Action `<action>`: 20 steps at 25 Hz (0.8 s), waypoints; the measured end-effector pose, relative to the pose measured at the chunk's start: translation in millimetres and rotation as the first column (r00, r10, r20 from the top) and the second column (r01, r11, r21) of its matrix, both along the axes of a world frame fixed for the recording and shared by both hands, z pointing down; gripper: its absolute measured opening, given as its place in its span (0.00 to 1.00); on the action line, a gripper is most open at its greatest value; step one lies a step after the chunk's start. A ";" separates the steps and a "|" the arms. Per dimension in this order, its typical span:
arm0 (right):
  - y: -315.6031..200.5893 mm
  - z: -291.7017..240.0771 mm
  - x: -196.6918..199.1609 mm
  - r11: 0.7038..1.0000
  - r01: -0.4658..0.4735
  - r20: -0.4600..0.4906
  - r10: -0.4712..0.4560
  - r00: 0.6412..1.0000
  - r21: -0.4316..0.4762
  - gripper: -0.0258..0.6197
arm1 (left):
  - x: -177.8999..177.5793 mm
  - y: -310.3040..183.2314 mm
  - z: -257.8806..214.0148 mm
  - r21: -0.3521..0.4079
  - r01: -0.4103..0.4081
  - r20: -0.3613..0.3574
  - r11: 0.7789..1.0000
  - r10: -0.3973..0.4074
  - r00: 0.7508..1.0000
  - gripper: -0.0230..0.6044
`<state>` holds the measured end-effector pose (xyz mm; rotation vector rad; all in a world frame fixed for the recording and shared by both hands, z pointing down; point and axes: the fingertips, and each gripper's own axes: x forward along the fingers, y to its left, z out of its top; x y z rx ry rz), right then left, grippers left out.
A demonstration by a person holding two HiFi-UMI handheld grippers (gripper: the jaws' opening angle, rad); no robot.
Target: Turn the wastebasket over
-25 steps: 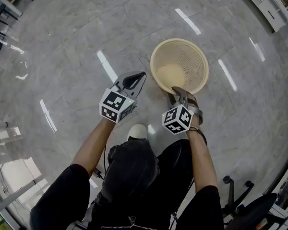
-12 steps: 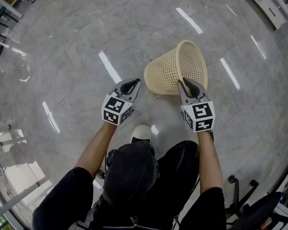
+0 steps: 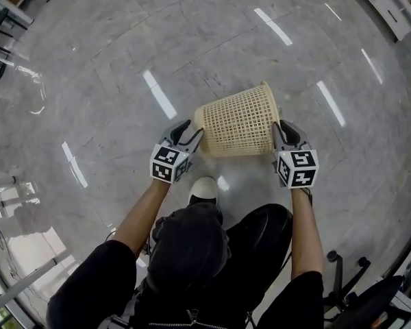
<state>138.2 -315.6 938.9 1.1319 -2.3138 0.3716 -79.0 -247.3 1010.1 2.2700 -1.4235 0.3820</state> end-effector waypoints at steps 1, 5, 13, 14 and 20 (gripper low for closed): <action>1.6 0.6 1.4 1.000 0.010 -0.035 -0.009 0.999 0.014 0.13 | 2.3 2.5 1.7 -0.006 0.002 -0.014 1.000 -0.002 1.000 0.32; 6.5 -8.4 0.2 0.998 0.028 -0.132 -0.020 0.991 0.062 0.13 | 0.3 6.6 7.1 -0.030 0.064 -0.105 0.997 -0.067 0.992 0.34; 14.6 1.5 8.2 0.999 0.019 -0.249 -0.011 0.969 0.033 0.13 | 2.7 15.3 13.9 -0.087 0.134 -0.274 0.987 -0.153 0.950 0.34; 13.7 1.3 10.1 0.999 0.005 -0.237 0.003 0.972 0.034 0.12 | 4.8 14.8 15.2 -0.103 0.141 -0.334 0.985 -0.168 0.928 0.34; 14.2 -0.7 15.9 0.998 -0.020 -0.206 0.033 0.978 0.064 0.11 | 13.7 1.5 2.0 -0.071 0.132 -0.440 0.989 -0.150 0.886 0.30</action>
